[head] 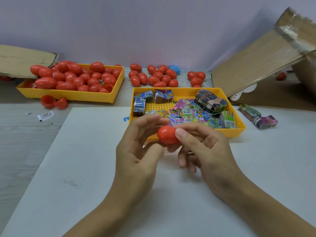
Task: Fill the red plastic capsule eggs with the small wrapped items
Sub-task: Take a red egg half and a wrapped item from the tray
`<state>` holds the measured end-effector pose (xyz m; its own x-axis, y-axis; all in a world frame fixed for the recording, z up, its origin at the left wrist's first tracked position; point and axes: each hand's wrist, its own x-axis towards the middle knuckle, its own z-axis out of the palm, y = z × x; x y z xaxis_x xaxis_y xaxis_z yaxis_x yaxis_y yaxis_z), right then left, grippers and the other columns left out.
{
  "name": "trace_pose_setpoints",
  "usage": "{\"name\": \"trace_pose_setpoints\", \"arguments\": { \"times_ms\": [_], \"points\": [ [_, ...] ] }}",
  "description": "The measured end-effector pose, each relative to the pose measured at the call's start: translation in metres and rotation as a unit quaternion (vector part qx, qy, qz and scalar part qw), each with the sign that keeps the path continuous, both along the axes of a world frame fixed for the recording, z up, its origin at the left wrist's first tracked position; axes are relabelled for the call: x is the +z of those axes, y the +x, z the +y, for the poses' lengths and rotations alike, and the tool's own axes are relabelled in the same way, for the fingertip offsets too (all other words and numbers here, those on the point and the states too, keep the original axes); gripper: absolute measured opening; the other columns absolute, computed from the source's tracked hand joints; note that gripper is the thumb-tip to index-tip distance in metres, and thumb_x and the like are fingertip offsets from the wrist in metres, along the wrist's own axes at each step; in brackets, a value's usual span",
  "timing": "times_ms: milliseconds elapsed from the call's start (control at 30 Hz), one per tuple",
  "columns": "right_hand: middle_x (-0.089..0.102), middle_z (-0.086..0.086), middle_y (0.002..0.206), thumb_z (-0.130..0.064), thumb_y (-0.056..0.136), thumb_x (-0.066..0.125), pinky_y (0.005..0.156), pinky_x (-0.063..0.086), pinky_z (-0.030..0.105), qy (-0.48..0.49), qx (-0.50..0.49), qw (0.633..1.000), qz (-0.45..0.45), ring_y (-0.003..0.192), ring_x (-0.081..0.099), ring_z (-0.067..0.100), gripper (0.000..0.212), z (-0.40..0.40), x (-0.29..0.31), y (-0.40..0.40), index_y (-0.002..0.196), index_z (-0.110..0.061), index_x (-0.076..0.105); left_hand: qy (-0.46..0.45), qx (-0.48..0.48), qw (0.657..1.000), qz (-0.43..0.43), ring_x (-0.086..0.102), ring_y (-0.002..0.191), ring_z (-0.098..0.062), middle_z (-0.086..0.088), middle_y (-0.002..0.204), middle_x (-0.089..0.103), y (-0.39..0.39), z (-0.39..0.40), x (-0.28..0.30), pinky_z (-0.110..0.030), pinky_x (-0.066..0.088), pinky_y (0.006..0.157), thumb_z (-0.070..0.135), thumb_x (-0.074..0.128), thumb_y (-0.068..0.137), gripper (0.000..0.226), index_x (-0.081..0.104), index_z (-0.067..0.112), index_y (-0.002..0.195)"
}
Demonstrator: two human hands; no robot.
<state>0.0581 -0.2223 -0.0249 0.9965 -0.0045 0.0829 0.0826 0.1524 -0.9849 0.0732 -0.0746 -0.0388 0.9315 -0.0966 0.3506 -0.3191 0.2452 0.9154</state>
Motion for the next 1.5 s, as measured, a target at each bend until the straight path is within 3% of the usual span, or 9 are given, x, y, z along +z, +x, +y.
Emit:
{"name": "trace_pose_setpoints", "arguments": {
  "times_ms": [167,300,433,567,733,933,1133,1333,1500],
  "points": [
    [0.074,0.002,0.089,-0.020,0.077,0.076,0.041,0.041,0.021,-0.018,0.002,1.000,-0.015,0.053,0.060,0.012,0.027,0.000,-0.002,0.000,0.103,-0.029,0.073,-0.019,0.020,0.993,0.115,0.061,0.061,-0.016,-0.013,0.079,0.061,0.002,0.003,0.003,-0.032,0.052,0.051,0.027,0.054,0.083,0.024,0.067,0.014,0.099],
    [0.074,0.000,0.088,-0.014,0.074,0.078,0.047,0.045,0.018,-0.052,0.004,0.998,-0.037,0.062,0.061,0.014,0.032,0.000,-0.004,0.001,0.103,-0.029,0.075,0.008,0.006,0.993,0.117,0.056,0.054,-0.016,-0.018,0.074,0.054,0.001,0.001,0.007,-0.035,0.050,0.044,0.054,0.056,0.082,0.037,0.068,0.021,0.094],
    [0.074,0.000,0.082,-0.008,0.075,0.075,0.052,0.046,0.016,-0.040,0.018,0.997,-0.059,0.064,0.061,0.015,0.032,0.000,-0.005,0.001,0.100,-0.028,0.076,0.014,0.033,0.994,0.100,0.068,0.061,-0.025,-0.003,0.081,0.070,-0.001,0.000,0.007,-0.032,0.057,0.052,0.037,0.069,0.086,0.014,0.070,0.025,0.093],
    [0.073,0.001,0.079,-0.002,0.079,0.065,0.052,0.046,0.021,-0.082,-0.055,0.991,-0.089,0.058,0.063,0.014,0.027,-0.005,-0.002,0.002,0.092,-0.023,0.078,0.001,0.055,0.995,0.080,0.074,0.076,-0.028,-0.005,0.092,0.073,-0.002,0.000,0.008,-0.027,0.060,0.063,0.023,0.069,0.083,0.021,0.067,0.017,0.103],
    [0.070,-0.017,0.093,-0.011,0.083,0.059,0.076,0.050,0.021,-0.351,-0.269,0.880,-0.175,0.096,0.063,0.006,0.023,-0.036,0.006,0.010,0.093,-0.027,0.071,-0.003,0.051,0.996,0.072,0.075,0.084,-0.026,-0.011,0.099,0.074,-0.001,-0.001,0.007,-0.026,0.059,0.072,0.016,0.073,0.080,0.024,0.068,0.017,0.104],
    [0.057,-0.009,0.137,-0.068,0.078,0.052,0.112,0.019,0.041,-0.634,-0.122,0.761,-0.053,0.138,0.036,0.022,0.063,-0.036,-0.004,0.013,0.122,-0.026,0.068,0.000,0.042,0.998,0.047,0.072,0.099,-0.018,-0.006,0.103,0.075,-0.001,0.001,0.005,-0.018,0.055,0.079,0.008,0.075,0.083,0.023,0.071,0.013,0.106],
    [0.069,0.001,0.113,-0.030,0.078,0.077,0.100,0.039,0.057,-0.538,-0.161,0.816,-0.136,0.122,0.053,0.030,0.017,-0.038,-0.001,0.016,0.086,-0.014,0.075,0.001,0.046,0.998,0.048,0.072,0.095,-0.013,-0.003,0.101,0.075,-0.001,0.000,0.006,-0.016,0.055,0.076,0.012,0.079,0.080,0.025,0.071,0.015,0.103],
    [0.068,-0.014,0.104,-0.028,0.083,0.072,0.095,0.047,0.033,-0.353,-0.197,0.901,-0.159,0.110,0.059,0.010,0.006,-0.033,0.007,0.012,0.088,-0.028,0.073,0.002,0.047,0.998,0.049,0.072,0.099,-0.021,-0.005,0.103,0.075,0.001,0.001,0.003,-0.023,0.058,0.078,0.014,0.072,0.081,0.023,0.072,0.019,0.103],
    [0.068,-0.008,0.081,-0.027,0.082,0.067,0.061,0.052,0.021,-0.190,-0.130,0.962,-0.145,0.069,0.062,0.007,0.019,-0.023,0.014,0.006,0.099,-0.028,0.075,0.000,0.023,0.999,0.044,0.073,0.096,-0.025,-0.002,0.099,0.072,0.000,0.000,0.005,-0.034,0.060,0.082,0.024,0.069,0.087,0.014,0.073,0.022,0.100]
  ]
}}
